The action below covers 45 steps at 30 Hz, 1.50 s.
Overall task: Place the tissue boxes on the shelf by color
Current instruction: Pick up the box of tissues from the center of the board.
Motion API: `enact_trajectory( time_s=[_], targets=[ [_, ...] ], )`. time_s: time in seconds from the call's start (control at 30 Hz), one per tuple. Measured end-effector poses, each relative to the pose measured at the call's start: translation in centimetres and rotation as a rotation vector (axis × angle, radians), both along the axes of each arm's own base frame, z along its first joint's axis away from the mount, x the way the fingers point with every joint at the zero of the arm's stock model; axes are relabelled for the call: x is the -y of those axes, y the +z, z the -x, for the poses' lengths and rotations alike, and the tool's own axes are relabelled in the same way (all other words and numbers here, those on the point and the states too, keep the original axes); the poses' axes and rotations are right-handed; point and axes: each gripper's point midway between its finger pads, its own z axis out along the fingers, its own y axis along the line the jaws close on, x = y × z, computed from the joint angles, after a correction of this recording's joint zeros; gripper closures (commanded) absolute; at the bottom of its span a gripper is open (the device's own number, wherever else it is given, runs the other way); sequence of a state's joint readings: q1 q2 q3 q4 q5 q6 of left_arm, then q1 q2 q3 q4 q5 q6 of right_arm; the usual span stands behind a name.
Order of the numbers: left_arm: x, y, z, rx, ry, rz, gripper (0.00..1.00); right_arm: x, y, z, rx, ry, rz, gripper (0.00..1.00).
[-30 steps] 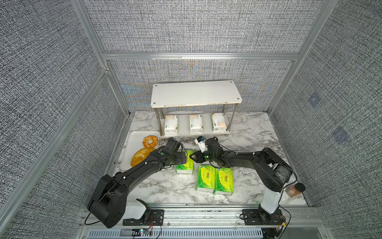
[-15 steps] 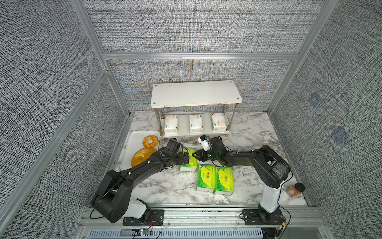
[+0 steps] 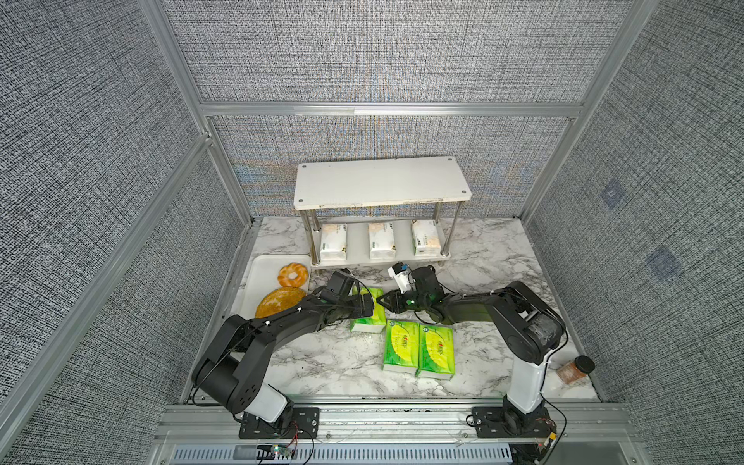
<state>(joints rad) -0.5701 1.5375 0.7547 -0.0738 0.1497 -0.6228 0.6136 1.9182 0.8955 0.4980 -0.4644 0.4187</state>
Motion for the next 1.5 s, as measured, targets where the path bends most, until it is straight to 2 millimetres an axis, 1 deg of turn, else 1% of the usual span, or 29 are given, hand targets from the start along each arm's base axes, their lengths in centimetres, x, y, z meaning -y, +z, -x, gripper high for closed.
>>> enact_trajectory(
  time_s=[0.13,0.3,0.53,0.63,0.73,0.8,0.87,1.03,1.1,1.2,1.27,1.33,1.4,1.5],
  targets=[
    [0.4,-0.3,-0.1,0.004,-0.004,0.025,0.05,0.0,-0.1,0.0,-0.002,0.003,-0.004,0.65],
    [0.8,-0.3,-0.3,0.01,-0.011,0.049,0.12,-0.1,-0.2,-0.1,-0.002,0.005,-0.007,0.65],
    [0.9,-0.1,-0.5,0.017,0.002,0.07,0.27,-0.1,-0.1,-0.2,0.004,0.003,-0.01,0.65],
    [0.9,0.3,-0.6,0.023,0.005,0.076,0.31,0.1,0.1,-0.2,0.006,-0.005,-0.004,0.62],
    [1.0,0.6,-0.6,0.03,0.003,0.083,0.34,0.5,0.5,-0.3,0.007,-0.022,0.01,0.56],
    [1.1,0.6,-0.6,0.032,0.002,0.085,0.36,0.9,0.9,-0.3,0.006,-0.039,0.025,0.53],
    [1.1,0.6,-0.6,0.032,0.001,0.085,0.37,1.1,1.9,-0.1,0.007,-0.042,0.025,0.49],
    [1.0,1.2,-0.5,0.035,0.002,0.086,0.37,2.0,5.7,-0.4,0.066,-0.067,0.005,0.4],
    [0.8,1.8,-0.5,0.038,0.005,0.083,0.37,2.8,6.5,-0.7,0.081,-0.081,0.014,0.39],
    [0.6,3.5,-0.5,0.062,0.009,0.085,0.37,5.0,6.2,-1.5,0.086,-0.131,0.068,0.38],
    [0.3,4.9,-0.7,0.088,0.017,0.076,0.37,6.7,5.7,-1.9,0.081,-0.167,0.097,0.38],
    [0.1,6.3,-0.6,0.106,0.012,0.074,0.37,8.9,4.8,-1.9,0.065,-0.209,0.133,0.37],
    [-0.3,7.5,-0.5,0.12,0.013,0.056,0.37,10.6,4.0,-1.8,0.053,-0.245,0.166,0.35],
    [-0.5,9.1,-0.1,0.127,-0.009,0.034,0.37,12.4,2.5,-1.0,0.026,-0.269,0.209,0.34]
  ],
)
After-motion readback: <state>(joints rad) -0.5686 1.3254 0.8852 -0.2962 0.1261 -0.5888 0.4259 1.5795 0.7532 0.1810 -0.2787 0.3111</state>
